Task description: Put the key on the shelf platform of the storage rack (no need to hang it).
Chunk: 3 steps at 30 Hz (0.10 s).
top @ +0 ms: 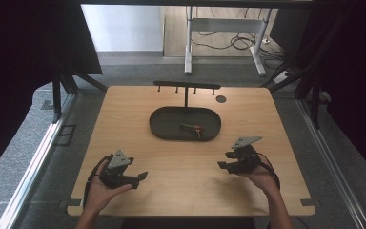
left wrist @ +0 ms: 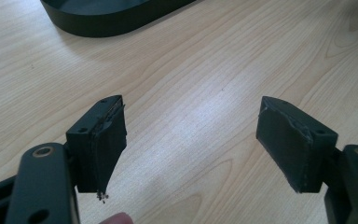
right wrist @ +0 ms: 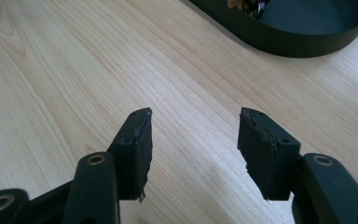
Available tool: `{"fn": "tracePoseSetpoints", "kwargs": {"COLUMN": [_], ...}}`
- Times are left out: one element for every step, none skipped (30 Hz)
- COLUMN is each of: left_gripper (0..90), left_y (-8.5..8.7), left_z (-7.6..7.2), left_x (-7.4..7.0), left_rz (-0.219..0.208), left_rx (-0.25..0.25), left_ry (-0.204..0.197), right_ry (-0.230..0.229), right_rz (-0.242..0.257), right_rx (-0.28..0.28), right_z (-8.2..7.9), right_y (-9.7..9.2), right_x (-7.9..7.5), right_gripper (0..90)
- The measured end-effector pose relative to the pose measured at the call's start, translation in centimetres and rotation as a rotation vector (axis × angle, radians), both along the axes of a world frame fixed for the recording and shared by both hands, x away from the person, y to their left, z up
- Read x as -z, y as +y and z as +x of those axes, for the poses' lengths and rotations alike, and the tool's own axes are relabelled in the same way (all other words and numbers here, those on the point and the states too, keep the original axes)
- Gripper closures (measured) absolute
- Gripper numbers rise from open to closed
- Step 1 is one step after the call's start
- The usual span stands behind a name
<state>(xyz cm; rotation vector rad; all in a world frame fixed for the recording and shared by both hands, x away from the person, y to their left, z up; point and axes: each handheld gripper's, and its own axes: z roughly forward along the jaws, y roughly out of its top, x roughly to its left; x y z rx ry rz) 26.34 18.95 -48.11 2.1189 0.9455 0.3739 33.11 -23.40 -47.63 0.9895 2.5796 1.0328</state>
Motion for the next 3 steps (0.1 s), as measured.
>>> {"fn": "tracePoseSetpoints", "kwargs": {"left_gripper": [24.6,24.6,24.5], "left_y": [0.01,0.02,0.04], "left_z": [0.02,0.03,0.03], "left_x": [0.01,0.00,-0.02], "left_rz": [0.000,0.000,0.000], "left_rx": [-0.001,-0.002,-0.002], "left_ry": [0.001,0.000,0.000], "right_ry": [-0.002,-0.004,-0.007], "right_rz": [0.001,0.001,-0.001], "right_rx": [0.000,0.001,0.003], "right_z": [-0.01,0.00,0.04], "right_y": [0.03,0.04,0.03], "right_x": [-0.03,-0.03,0.02], "right_gripper": [44.3,43.2,42.4]}}
